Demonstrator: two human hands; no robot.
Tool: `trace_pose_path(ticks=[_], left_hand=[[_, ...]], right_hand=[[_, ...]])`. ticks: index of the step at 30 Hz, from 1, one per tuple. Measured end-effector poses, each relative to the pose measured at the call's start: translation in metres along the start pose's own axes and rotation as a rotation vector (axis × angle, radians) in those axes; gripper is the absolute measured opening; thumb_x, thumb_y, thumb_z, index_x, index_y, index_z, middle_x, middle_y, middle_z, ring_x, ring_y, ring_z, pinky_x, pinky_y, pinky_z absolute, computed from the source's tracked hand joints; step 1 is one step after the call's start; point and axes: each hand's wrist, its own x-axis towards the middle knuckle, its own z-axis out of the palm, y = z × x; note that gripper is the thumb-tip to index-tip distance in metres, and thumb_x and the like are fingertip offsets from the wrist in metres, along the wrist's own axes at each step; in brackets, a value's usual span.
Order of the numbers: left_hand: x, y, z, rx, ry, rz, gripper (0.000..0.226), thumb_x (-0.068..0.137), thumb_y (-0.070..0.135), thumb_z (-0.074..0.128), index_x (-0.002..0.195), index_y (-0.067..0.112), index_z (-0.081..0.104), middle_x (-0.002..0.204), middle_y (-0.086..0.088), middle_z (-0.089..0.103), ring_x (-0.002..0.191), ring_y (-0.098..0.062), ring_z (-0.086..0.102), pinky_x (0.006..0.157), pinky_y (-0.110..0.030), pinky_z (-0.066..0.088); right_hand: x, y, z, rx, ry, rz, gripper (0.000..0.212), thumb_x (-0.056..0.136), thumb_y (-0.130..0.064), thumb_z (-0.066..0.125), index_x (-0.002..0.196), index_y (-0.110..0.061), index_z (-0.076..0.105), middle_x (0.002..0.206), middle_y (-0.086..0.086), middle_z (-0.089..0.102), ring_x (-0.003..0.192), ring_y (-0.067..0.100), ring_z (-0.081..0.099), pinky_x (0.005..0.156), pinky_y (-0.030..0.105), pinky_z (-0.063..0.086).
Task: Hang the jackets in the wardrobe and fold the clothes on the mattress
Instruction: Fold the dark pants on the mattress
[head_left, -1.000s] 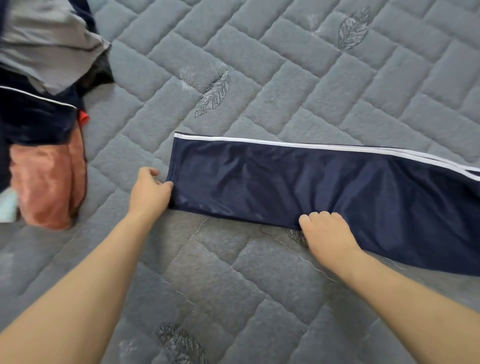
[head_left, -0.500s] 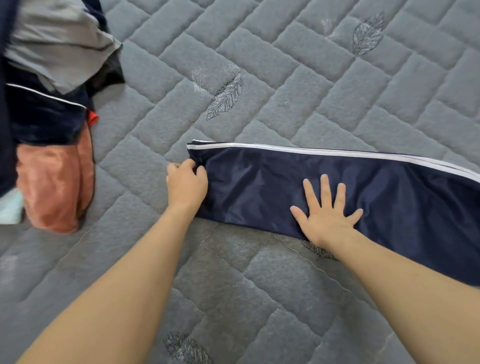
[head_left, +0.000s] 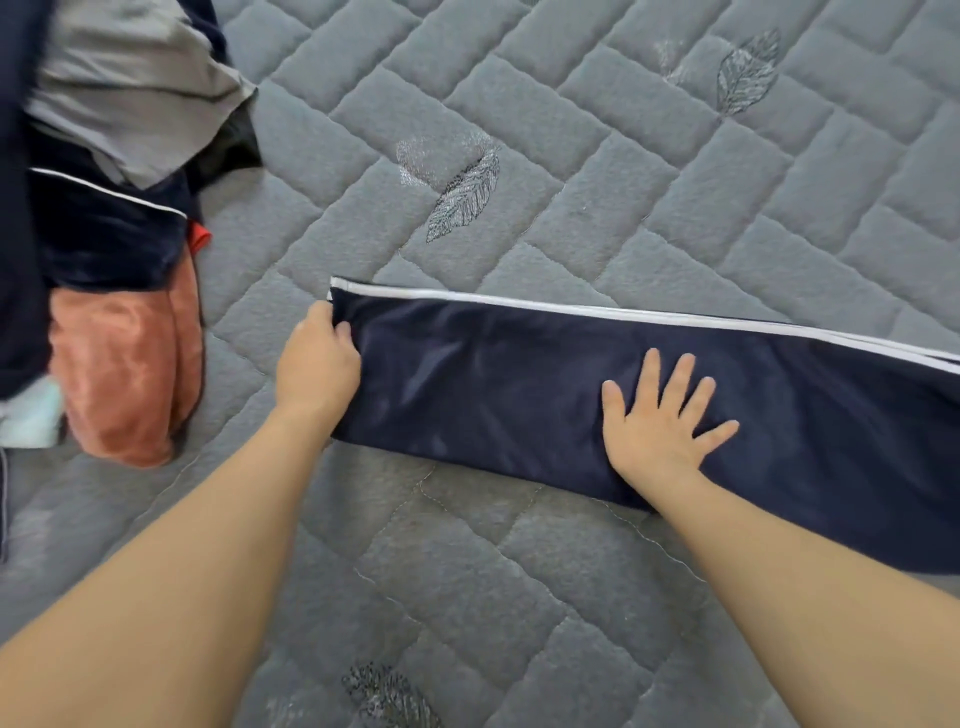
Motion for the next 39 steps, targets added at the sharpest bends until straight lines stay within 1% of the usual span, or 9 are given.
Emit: trace_pose_path(ticks=[3, 7, 12, 17, 21, 25, 30, 35, 39], left_hand=[[-0.002, -0.005, 0.005, 0.002, -0.129, -0.163, 0.045, 0.100, 0.037, 0.048, 0.131, 0.009, 0.033, 0.122, -0.021, 0.060, 0.110, -0.042, 0.058, 0.088, -0.045, 0.042], [0.005, -0.008, 0.012, -0.013, -0.100, -0.251, 0.053, 0.099, 0.046, 0.047, 0.116, -0.004, 0.049, 0.122, -0.026, 0.059, 0.114, -0.042, 0.054, 0.084, -0.042, 0.039], [0.008, -0.006, 0.010, 0.096, 0.028, -0.228, 0.049, 0.103, 0.046, 0.035, 0.109, 0.001, 0.054, 0.117, -0.026, 0.060, 0.110, -0.045, 0.054, 0.079, -0.044, 0.037], [-0.001, 0.006, 0.021, 0.221, 0.035, -0.167, 0.048, 0.100, 0.044, 0.045, 0.119, 0.000, 0.049, 0.127, -0.024, 0.053, 0.119, -0.044, 0.048, 0.095, -0.052, 0.039], [0.010, 0.002, 0.015, 0.020, -0.017, -0.152, 0.039, 0.104, 0.040, 0.036, 0.111, 0.003, 0.045, 0.118, -0.030, 0.058, 0.109, -0.047, 0.054, 0.082, -0.046, 0.038], [0.015, 0.000, 0.003, -0.015, 0.030, -0.107, 0.035, 0.104, 0.041, 0.034, 0.098, 0.008, 0.043, 0.113, -0.030, 0.060, 0.105, -0.047, 0.054, 0.076, -0.042, 0.032], [-0.006, 0.032, -0.003, -0.278, 0.032, -0.200, 0.029, 0.103, 0.037, 0.036, 0.099, 0.010, 0.047, 0.106, -0.015, 0.058, 0.095, -0.032, 0.052, 0.079, -0.039, 0.038], [-0.056, 0.120, 0.006, -0.895, -0.286, -0.363, 0.020, 0.098, 0.025, 0.052, 0.080, 0.018, 0.047, 0.069, -0.002, 0.050, 0.060, -0.020, 0.050, 0.058, -0.028, 0.043], [-0.104, 0.191, 0.023, -0.944, -0.480, -0.389, 0.012, 0.096, 0.021, 0.057, 0.085, 0.016, 0.054, 0.070, -0.005, 0.062, 0.061, -0.023, 0.061, 0.064, -0.031, 0.050]], right_hand=[[0.000, 0.003, 0.003, -0.014, 0.023, -0.016, 0.071, 0.093, -0.069, 0.007, 0.152, -0.038, -0.018, 0.159, -0.001, -0.029, 0.147, 0.031, -0.023, 0.111, 0.070, -0.009], [0.024, 0.016, -0.003, -0.067, 0.102, -0.137, 0.068, 0.095, -0.067, 0.010, 0.152, -0.039, -0.015, 0.161, -0.003, -0.026, 0.148, 0.029, -0.020, 0.111, 0.068, -0.009], [0.061, 0.020, -0.017, -0.007, 0.206, -0.009, 0.072, 0.095, -0.065, 0.011, 0.155, -0.032, -0.012, 0.162, 0.006, -0.022, 0.148, 0.035, -0.019, 0.110, 0.072, -0.003], [0.046, -0.015, 0.001, -0.246, 0.220, -0.476, 0.073, 0.093, -0.062, 0.005, 0.156, -0.027, -0.007, 0.164, 0.003, -0.014, 0.149, 0.034, -0.013, 0.113, 0.066, -0.007], [0.016, -0.048, 0.025, -0.274, 0.207, -0.678, 0.074, 0.090, -0.061, 0.000, 0.156, -0.026, -0.002, 0.164, -0.002, -0.012, 0.151, 0.026, -0.012, 0.116, 0.058, -0.013], [0.027, -0.019, 0.025, -0.245, 0.274, -0.633, 0.067, 0.095, -0.056, 0.006, 0.156, -0.030, 0.007, 0.165, -0.002, -0.001, 0.152, 0.023, 0.000, 0.120, 0.052, -0.002], [0.062, 0.075, -0.002, -0.147, 0.348, -0.301, 0.070, 0.094, -0.055, 0.010, 0.156, -0.025, 0.020, 0.164, 0.004, 0.011, 0.150, 0.028, 0.010, 0.120, 0.055, 0.006], [0.057, 0.125, -0.013, -0.226, 0.314, -0.315, 0.070, 0.094, -0.056, 0.005, 0.156, -0.026, 0.013, 0.164, 0.006, 0.009, 0.150, 0.030, 0.006, 0.119, 0.056, -0.001], [0.055, 0.174, -0.031, -0.084, 0.410, -0.184, 0.063, 0.098, -0.052, 0.014, 0.156, -0.027, 0.010, 0.165, 0.004, 0.005, 0.151, 0.029, 0.004, 0.117, 0.052, -0.013]])
